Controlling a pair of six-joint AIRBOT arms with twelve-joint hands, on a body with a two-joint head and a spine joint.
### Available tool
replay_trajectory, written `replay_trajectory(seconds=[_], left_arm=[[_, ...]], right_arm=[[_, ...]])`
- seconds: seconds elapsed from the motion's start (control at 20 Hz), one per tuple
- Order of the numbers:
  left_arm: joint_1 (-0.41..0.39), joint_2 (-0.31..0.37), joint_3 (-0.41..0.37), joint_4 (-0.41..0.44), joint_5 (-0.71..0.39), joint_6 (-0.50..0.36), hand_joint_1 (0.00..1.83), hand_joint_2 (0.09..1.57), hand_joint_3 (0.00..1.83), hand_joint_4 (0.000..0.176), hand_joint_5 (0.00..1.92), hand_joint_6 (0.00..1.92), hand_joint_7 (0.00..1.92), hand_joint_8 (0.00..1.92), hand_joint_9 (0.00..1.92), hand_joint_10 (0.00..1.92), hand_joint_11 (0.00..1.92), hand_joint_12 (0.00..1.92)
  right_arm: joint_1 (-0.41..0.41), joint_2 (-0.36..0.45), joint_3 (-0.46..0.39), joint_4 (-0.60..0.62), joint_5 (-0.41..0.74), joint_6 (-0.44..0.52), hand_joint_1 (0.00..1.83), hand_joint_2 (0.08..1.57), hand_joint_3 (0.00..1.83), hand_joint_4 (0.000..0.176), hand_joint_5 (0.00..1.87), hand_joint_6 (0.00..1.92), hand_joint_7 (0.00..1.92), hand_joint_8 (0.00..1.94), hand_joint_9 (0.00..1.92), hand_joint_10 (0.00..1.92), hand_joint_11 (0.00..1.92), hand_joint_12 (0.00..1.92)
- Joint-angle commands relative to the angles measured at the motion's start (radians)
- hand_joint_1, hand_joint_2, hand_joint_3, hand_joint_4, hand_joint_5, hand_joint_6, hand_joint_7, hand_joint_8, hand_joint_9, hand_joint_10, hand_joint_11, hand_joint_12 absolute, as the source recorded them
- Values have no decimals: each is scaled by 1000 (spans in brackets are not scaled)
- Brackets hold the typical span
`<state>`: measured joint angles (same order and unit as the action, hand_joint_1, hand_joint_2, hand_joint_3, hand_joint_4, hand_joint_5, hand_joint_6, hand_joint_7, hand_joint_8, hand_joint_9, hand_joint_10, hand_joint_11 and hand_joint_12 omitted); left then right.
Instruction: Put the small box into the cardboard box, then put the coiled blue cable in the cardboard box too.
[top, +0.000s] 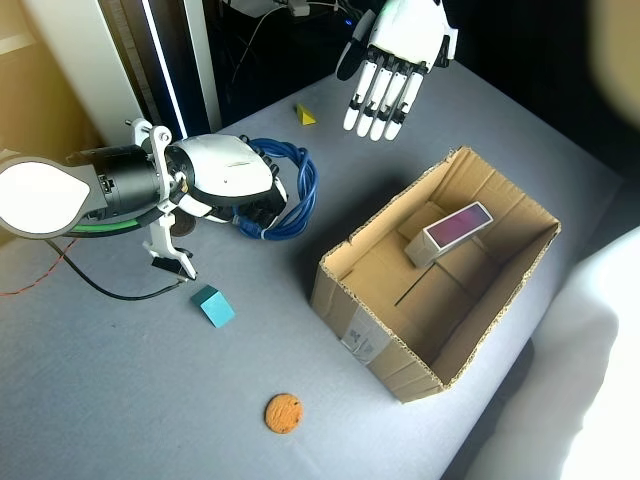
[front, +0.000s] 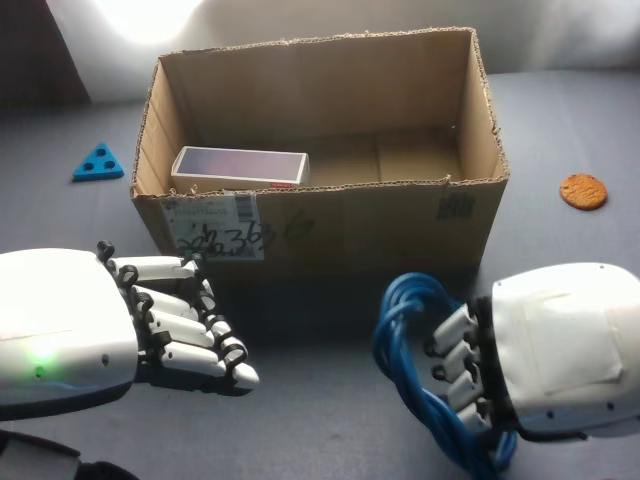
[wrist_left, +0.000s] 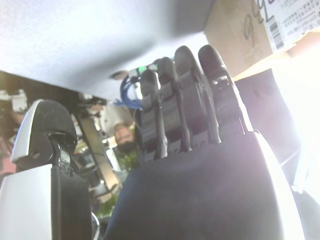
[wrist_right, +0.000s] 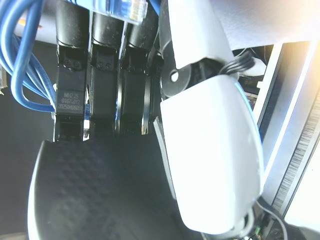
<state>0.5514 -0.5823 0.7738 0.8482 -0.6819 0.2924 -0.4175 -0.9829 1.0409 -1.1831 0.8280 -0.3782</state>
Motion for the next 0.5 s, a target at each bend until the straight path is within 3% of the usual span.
replay_trajectory(seconds=[0.0, 0.3, 0.45], left_arm=[[-11, 6, 0, -35, -85, -5, 592, 1123, 0, 0, 436, 0, 449, 1, 446, 1, 0, 918], [-12, 6, 1, -34, -90, -8, 540, 1139, 6, 0, 448, 0, 439, 2, 437, 2, 0, 927], [-12, 6, 5, -34, -90, -8, 583, 1124, 0, 0, 438, 0, 429, 0, 430, 0, 0, 910]], right_arm=[[16, 9, -10, 56, 97, -3, 1383, 1084, 1, 0, 976, 999, 1023, 835, 1000, 1066, 820, 1161], [107, 9, -25, 114, 95, -11, 1383, 1082, 3, 0, 979, 984, 1027, 849, 1000, 1060, 800, 1165], [165, 9, -24, 144, 66, -29, 1390, 1062, 1, 0, 1018, 920, 1089, 750, 1038, 992, 835, 1096]])
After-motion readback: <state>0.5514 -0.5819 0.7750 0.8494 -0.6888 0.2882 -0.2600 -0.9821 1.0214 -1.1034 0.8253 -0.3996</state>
